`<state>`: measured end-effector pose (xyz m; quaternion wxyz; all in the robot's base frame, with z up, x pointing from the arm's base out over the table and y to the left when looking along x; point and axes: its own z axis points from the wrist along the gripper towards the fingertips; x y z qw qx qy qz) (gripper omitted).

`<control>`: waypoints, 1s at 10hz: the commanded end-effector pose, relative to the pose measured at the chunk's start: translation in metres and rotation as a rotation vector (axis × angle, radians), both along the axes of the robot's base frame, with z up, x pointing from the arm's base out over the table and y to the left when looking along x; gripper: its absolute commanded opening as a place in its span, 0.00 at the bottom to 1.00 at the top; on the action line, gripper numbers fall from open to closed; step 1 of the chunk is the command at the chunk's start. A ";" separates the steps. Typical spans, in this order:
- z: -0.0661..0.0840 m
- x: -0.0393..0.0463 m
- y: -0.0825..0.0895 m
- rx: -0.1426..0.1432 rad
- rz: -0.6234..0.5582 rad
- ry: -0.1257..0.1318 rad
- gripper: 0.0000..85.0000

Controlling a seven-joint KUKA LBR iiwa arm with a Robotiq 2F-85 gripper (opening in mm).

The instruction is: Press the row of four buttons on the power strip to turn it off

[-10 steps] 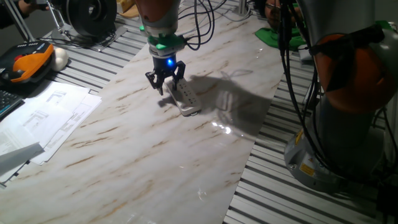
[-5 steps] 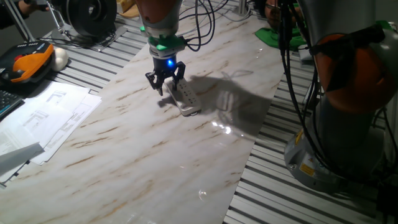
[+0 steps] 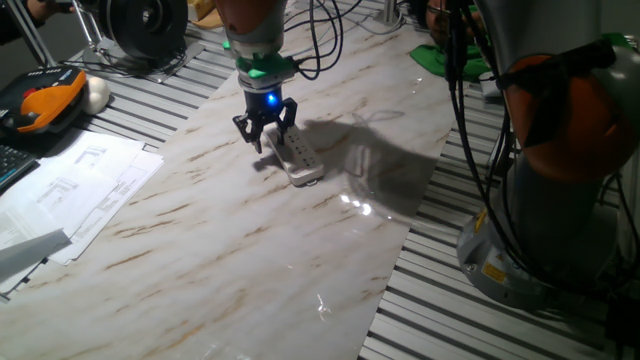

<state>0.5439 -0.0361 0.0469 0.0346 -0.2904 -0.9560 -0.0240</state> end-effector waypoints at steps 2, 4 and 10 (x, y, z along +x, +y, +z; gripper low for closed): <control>0.001 0.0003 0.001 -0.004 0.016 0.032 0.60; 0.001 0.0003 0.001 -0.016 0.027 0.033 0.60; 0.001 0.0003 0.001 -0.025 0.028 0.032 0.60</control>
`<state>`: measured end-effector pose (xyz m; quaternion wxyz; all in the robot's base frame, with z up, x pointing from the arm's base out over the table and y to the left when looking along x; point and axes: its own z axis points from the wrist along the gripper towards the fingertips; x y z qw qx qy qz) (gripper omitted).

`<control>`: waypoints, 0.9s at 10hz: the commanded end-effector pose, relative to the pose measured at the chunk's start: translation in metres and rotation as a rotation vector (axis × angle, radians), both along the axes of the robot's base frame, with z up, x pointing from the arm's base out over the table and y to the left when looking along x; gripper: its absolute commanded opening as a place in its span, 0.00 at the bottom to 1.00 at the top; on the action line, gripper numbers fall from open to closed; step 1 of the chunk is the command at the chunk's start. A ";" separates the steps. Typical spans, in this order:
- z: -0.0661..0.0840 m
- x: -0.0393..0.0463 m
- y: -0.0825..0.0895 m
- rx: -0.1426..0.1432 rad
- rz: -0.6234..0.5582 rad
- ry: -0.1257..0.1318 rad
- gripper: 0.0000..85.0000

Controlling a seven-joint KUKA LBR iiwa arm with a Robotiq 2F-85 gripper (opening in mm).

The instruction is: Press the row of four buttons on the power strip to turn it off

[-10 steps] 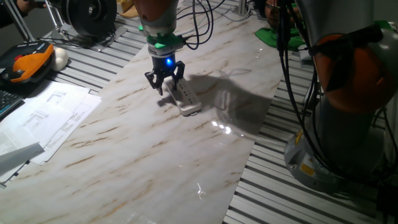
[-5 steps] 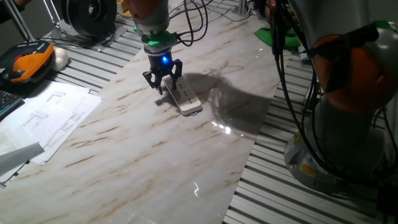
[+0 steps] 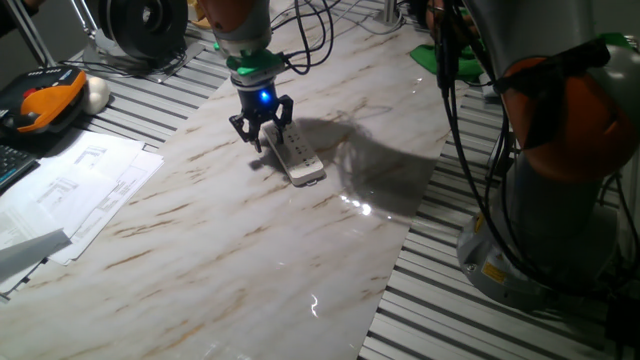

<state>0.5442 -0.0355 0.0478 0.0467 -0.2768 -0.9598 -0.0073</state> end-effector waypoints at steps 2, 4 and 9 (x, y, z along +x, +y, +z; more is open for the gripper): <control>0.000 0.0000 0.000 0.009 0.004 0.003 0.60; 0.003 -0.0023 0.002 0.010 0.003 0.006 0.60; 0.013 -0.0285 0.019 0.003 -0.026 0.016 0.60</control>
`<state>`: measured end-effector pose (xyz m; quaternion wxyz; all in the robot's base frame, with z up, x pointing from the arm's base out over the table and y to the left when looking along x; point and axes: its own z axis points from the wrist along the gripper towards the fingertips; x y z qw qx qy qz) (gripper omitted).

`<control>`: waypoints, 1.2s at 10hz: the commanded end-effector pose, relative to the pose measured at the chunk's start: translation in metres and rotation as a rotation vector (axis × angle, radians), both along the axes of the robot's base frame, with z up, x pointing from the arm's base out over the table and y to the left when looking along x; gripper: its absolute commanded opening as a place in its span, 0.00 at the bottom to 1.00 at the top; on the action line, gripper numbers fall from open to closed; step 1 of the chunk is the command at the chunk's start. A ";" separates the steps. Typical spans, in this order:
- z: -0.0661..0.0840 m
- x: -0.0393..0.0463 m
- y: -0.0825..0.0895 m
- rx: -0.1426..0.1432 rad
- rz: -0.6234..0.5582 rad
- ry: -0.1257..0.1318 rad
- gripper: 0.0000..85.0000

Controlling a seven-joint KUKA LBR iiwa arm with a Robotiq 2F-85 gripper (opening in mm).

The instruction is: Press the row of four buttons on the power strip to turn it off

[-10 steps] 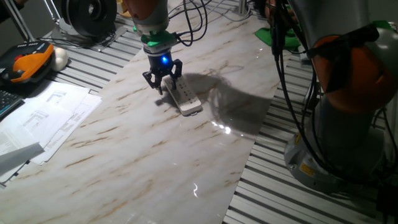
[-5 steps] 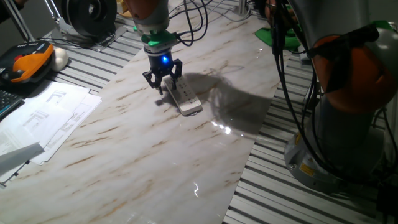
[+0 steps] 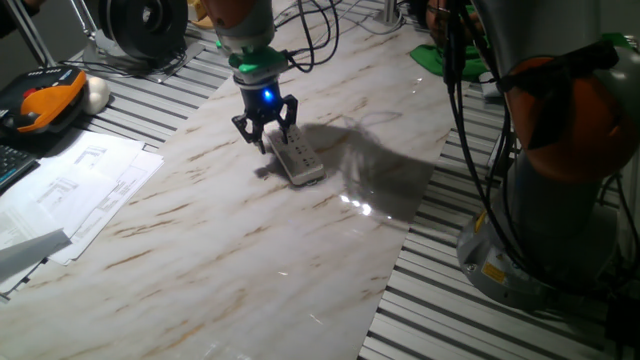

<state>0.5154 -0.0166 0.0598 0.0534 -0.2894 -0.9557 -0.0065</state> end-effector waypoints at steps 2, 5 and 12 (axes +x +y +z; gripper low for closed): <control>-0.007 -0.0037 0.001 0.005 -0.003 -0.005 0.60; -0.011 -0.0090 0.008 0.006 -0.012 -0.011 0.60; -0.019 -0.0087 0.006 0.015 -0.008 -0.017 0.60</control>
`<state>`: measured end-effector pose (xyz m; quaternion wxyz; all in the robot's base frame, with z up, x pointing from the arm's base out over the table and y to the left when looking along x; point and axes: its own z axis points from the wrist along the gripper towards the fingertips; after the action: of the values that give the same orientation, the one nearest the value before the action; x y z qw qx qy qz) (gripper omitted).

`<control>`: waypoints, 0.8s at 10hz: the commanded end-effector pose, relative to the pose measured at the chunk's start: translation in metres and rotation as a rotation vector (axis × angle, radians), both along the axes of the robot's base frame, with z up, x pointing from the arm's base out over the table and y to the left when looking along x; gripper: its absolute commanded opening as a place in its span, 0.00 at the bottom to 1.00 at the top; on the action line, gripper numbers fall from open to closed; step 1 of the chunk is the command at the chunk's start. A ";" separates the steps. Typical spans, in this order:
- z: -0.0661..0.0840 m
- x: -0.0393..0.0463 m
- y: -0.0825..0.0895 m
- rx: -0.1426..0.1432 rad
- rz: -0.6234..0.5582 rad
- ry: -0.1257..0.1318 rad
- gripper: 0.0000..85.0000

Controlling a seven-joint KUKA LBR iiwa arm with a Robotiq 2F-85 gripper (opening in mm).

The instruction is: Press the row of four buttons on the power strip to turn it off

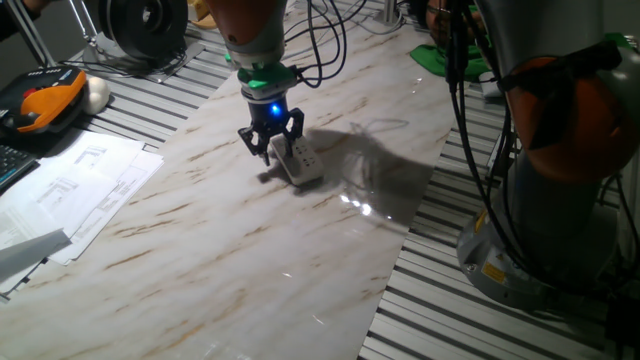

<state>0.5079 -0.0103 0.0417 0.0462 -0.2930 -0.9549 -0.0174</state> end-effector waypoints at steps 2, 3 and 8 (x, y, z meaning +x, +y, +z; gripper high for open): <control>-0.007 -0.0008 0.001 0.002 -0.001 -0.002 0.60; -0.004 -0.0003 0.002 -0.001 -0.001 0.002 0.60; 0.016 -0.0122 0.012 -0.005 -0.023 0.026 0.60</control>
<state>0.4949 0.0033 0.0567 0.0564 -0.3055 -0.9505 -0.0118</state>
